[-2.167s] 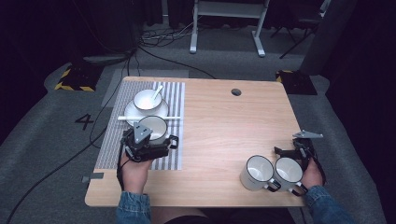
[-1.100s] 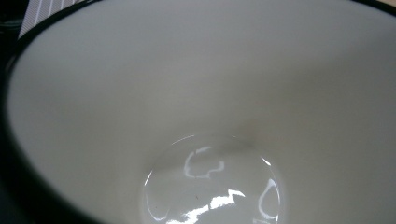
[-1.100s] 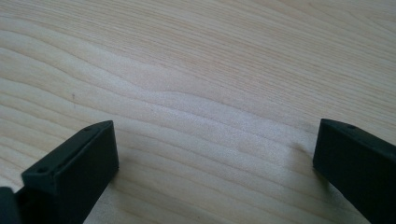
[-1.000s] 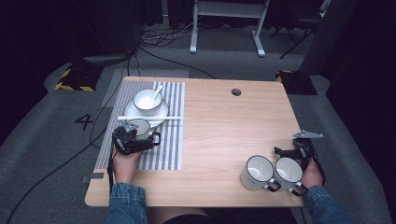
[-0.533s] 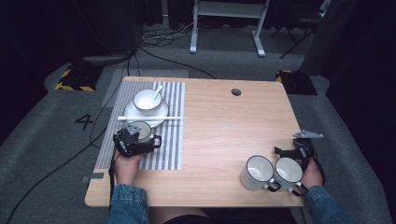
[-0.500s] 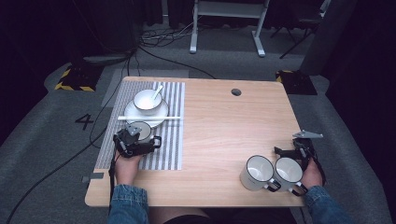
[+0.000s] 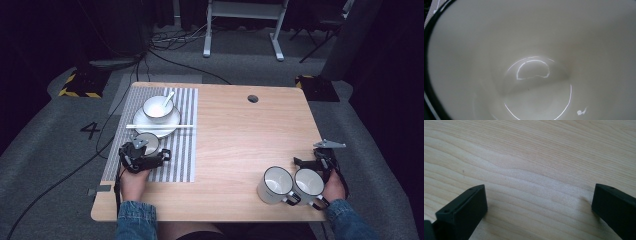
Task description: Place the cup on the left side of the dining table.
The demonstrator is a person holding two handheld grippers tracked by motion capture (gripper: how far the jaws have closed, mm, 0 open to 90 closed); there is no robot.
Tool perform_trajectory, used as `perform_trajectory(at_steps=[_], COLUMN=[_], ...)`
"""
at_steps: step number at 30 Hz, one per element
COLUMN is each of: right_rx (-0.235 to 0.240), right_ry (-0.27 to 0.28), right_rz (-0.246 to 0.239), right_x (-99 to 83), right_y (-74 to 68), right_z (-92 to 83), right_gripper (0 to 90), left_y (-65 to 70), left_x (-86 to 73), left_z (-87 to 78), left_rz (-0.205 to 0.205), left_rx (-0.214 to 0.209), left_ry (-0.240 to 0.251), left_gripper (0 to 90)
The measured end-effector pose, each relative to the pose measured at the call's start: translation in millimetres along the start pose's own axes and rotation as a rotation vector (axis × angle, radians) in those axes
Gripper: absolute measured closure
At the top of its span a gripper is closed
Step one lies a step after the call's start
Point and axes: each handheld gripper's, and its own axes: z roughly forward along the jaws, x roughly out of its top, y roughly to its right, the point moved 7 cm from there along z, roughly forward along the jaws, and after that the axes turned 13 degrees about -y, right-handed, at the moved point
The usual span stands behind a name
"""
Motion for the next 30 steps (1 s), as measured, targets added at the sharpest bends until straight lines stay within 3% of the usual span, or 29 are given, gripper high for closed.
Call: perform_trajectory(at_steps=[4,11,13,17,19,22,30], right_rx=[0.000,-0.001,-0.001,0.001,0.001,0.003,0.007], right_ry=[0.000,0.000,0.000,0.002,0.002,0.002,0.003], right_rz=[0.000,0.000,-0.002,0.000,-0.001,-0.001,0.002], right_x=[0.0,0.1,0.1,0.4,0.4,0.6,0.8], right_y=[0.0,0.2,0.3,-0.1,-0.1,-0.2,-0.9], right_z=[0.0,0.0,0.0,0.2,0.2,0.3,0.3], right_gripper=[0.1,0.1,0.1,0.1,0.1,0.1,0.1], left_y=[0.4,2.1,4.0,4.6,5.2,6.2,12.2], left_x=[-0.9,-4.4,-8.3,-12.0,-17.2,-25.4,-45.9], left_z=[-6.3,-20.4,-30.0,-42.0,-52.8,-59.3,-69.7], left_rz=[0.002,0.024,0.020,0.004,-0.002,0.010,0.031], left_rx=[0.004,0.053,0.063,0.022,-0.020,-0.049,-0.056], left_ry=[-0.007,0.007,0.034,0.076,0.101,0.094,0.065], left_gripper=[2.3,1.9,1.9,2.9,3.1,3.5,4.9])
